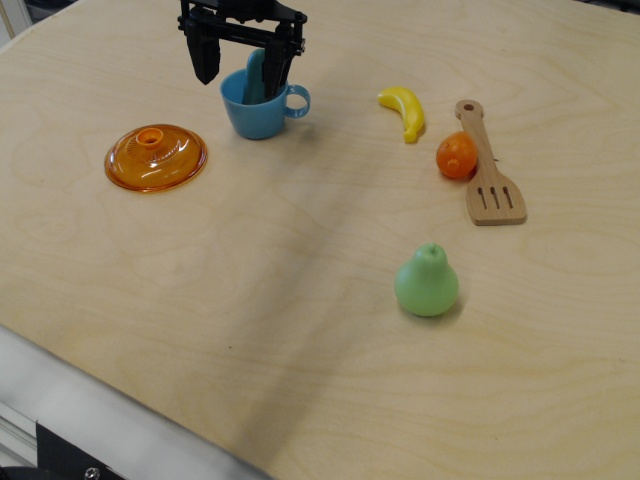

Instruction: Take cucumber out of cup

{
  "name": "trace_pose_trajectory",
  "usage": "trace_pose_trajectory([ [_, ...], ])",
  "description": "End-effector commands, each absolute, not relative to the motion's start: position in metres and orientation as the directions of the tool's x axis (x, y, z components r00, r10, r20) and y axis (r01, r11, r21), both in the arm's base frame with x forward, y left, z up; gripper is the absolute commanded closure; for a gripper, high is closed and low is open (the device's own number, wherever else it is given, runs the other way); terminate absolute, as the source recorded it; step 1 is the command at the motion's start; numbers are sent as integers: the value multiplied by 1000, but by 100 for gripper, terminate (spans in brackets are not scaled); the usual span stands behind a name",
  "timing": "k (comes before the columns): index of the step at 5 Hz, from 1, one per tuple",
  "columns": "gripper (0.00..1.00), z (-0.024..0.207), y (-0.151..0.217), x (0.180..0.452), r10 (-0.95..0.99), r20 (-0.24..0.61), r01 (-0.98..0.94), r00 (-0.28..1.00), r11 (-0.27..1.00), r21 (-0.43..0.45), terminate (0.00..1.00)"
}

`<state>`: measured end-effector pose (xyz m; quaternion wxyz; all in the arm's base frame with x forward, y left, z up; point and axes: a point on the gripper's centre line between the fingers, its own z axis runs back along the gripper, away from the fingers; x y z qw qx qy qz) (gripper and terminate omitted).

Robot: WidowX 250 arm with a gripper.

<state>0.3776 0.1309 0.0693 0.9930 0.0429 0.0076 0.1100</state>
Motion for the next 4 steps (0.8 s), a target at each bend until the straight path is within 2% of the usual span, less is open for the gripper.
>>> trace_pose_trajectory([
  [1,0,87,141,410,204,74,-210,976,974,83,0],
  [3,0,81,141,427,208,69,-212,976,975,69,0],
  [4,100,81,136,428,214,77,-218,974,974,55,0],
])
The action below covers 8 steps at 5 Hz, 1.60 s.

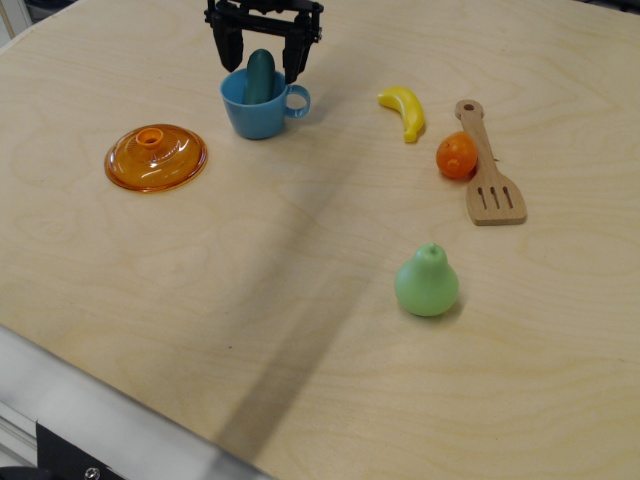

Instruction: Take cucumber out of cup

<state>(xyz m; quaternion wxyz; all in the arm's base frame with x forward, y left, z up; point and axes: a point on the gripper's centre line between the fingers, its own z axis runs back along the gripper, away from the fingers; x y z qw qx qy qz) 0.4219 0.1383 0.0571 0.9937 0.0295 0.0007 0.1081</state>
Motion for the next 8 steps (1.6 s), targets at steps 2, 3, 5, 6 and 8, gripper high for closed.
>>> trace_pose_trajectory([
  [2,100,85,138,425,237,83,-242,968,969,56,0],
  [3,100,91,137,421,243,75,-249,967,966,76,0],
  [5,100,124,128,411,244,119,-255,963,962,93,0],
  [6,100,135,119,407,233,136,-248,963,964,101,0],
  [8,100,150,80,402,173,157,-191,972,976,109,0],
])
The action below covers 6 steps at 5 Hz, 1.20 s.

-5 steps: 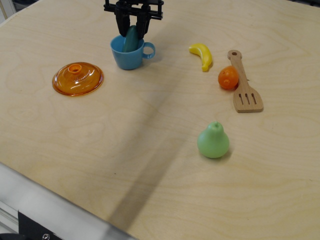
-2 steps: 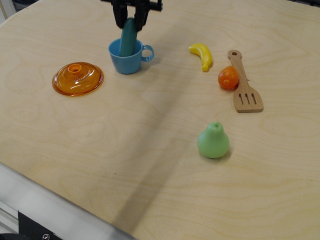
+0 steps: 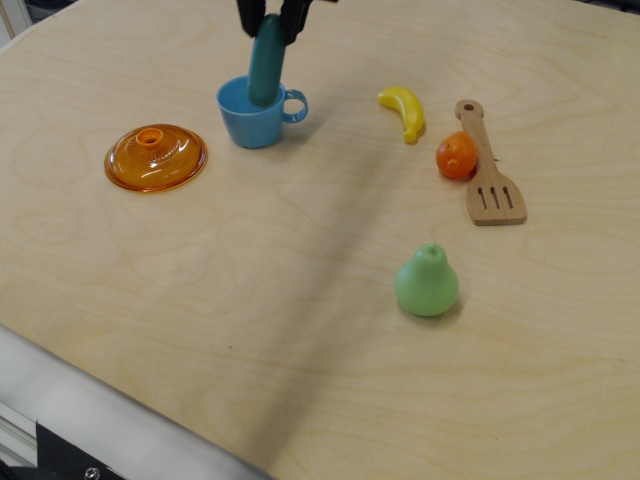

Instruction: Take cucumber out of cup

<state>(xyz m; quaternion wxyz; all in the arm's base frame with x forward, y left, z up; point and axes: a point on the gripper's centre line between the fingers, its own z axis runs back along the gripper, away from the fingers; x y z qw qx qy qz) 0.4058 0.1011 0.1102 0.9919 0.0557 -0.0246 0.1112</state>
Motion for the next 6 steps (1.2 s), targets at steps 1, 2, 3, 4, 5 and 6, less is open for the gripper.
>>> trace_pose_trajectory([
  [1,100,146,64,399,152,145,-170,978,978,118,0],
  [2,100,130,34,384,108,120,-121,987,986,111,0],
  [3,100,114,15,370,84,82,-93,993,989,119,0],
  [4,100,108,4,355,86,66,-94,994,988,122,0],
  [5,100,96,-1,344,93,49,-97,995,989,110,0],
  [6,100,82,-5,340,90,5,-90,996,987,131,0],
])
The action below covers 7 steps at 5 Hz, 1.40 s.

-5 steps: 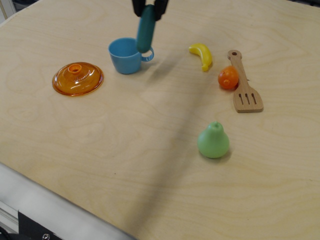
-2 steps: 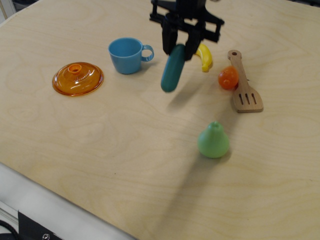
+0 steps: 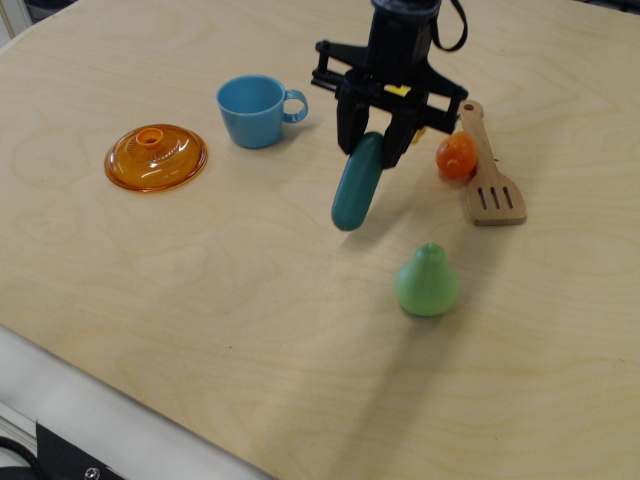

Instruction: Take cucumber out of cup

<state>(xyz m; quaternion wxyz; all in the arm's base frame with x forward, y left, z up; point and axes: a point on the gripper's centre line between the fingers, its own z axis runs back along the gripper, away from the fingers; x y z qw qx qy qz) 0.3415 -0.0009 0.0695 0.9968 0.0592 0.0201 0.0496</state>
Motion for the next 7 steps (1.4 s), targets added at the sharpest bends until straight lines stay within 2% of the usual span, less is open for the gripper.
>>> trace_pose_trajectory([
  [1,100,67,0,327,120,-42,-113,992,983,143,0],
  [3,100,38,4,326,103,-106,-91,989,989,115,0],
  [4,100,34,5,325,103,-105,-93,989,991,99,0],
  [5,0,38,7,325,112,-91,-104,990,991,85,0],
  [7,0,60,9,322,134,-39,-130,990,988,87,0],
])
